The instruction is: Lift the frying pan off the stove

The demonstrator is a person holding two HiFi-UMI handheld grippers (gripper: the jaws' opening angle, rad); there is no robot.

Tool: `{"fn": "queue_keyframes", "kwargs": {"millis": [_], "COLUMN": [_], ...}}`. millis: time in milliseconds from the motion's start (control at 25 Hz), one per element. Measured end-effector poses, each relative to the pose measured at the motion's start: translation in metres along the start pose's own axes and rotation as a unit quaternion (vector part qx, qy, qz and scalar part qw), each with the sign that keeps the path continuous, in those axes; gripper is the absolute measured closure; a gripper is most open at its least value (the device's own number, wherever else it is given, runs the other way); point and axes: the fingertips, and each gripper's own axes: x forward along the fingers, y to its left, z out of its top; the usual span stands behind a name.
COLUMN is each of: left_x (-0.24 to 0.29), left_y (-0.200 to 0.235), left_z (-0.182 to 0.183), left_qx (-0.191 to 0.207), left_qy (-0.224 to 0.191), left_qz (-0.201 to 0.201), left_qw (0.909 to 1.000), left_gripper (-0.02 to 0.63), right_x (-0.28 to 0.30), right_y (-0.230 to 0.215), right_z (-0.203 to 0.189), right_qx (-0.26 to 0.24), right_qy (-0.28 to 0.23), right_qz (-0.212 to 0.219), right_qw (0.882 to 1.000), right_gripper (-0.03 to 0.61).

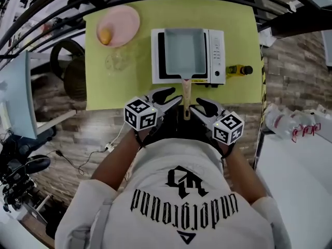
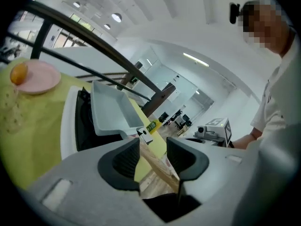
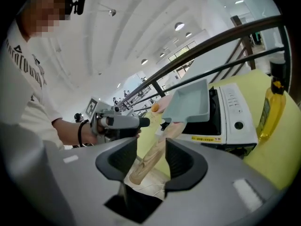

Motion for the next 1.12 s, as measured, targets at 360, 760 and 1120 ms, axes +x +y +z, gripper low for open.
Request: {"fn": "queue_keyframes", "kwargs": {"millis": [360, 760, 1120], "left_x": [0.035, 0.060, 0.078], "left_y": [0.015, 0.004, 0.000], "left_z": [-0.033, -0.053, -0.049], "left_qx": [-0.090, -0.163, -0.191], "left_qy": [0.030, 0.053, 0.055], "left_qz": [-0.037, -0.154, -0.205], "left_qw": [0.9948, 0.9731, 0.9583], "left_gripper": [0.349, 0.324, 0.325], "right_x": [0.015, 0.034, 0.052], "right_y": [-0.012, 0.000, 0.014], "right_z": [-0.030, -0.057, -0.056], "right_qx": [0.062, 0.101, 0.112], "right_qy": [0.041, 0.083, 0.097], "right_qz": [0.064, 0.156, 0.210], "right_qw": [0.995, 0.979, 0.966], "right_gripper": [0.334, 0.336, 0.375]}}
